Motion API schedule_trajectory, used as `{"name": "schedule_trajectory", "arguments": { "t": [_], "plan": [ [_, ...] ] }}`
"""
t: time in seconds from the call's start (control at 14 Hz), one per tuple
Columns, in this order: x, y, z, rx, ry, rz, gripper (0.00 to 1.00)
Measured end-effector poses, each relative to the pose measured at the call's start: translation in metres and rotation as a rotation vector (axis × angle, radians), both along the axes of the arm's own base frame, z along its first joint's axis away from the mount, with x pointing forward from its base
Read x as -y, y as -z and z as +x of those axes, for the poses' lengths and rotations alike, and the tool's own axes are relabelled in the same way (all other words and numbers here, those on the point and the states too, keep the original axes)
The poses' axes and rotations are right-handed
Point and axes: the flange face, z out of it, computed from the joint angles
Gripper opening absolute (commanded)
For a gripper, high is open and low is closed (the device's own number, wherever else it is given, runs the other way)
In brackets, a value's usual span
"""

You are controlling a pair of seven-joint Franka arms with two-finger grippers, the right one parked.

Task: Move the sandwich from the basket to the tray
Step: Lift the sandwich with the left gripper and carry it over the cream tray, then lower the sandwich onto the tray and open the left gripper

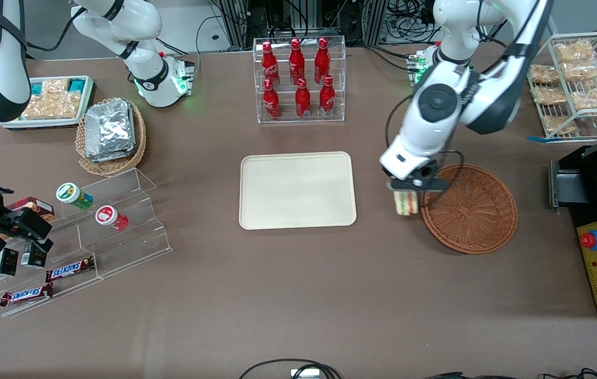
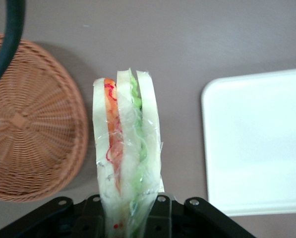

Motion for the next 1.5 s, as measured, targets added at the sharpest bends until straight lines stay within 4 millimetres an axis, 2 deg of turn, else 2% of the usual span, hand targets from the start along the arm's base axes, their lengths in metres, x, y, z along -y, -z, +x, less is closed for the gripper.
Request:
{"name": "schedule_trajectory", "arguments": {
  "t": [0.21,0.36,0.5,0.64,0.86,1.0,1.21,1.29,1.36,1.43,1.5],
  "plan": [
    [0.054,0.005,-0.026,-0.012,0.03,-0.018,0.0],
    [0.086,0.017,-0.044,-0.028,0.044,-0.028,0.0],
    [0.11,0.038,-0.061,-0.023,0.056,-0.012,0.0],
    [0.131,0.066,-0.074,-0.004,0.049,0.007,0.0],
    [0.151,0.114,-0.086,-0.014,0.059,0.02,0.0],
    [0.161,0.141,-0.085,-0.041,0.079,0.021,0.0],
    [0.173,0.172,-0.082,-0.068,0.094,0.023,0.0],
    [0.178,0.176,-0.083,-0.066,0.095,0.025,0.0],
    [0.181,0.175,-0.084,-0.059,0.093,0.031,0.32],
    [0.182,0.174,-0.085,-0.053,0.089,0.035,0.59],
    [0.182,0.174,-0.085,-0.051,0.087,0.036,0.71]
  ]
}}
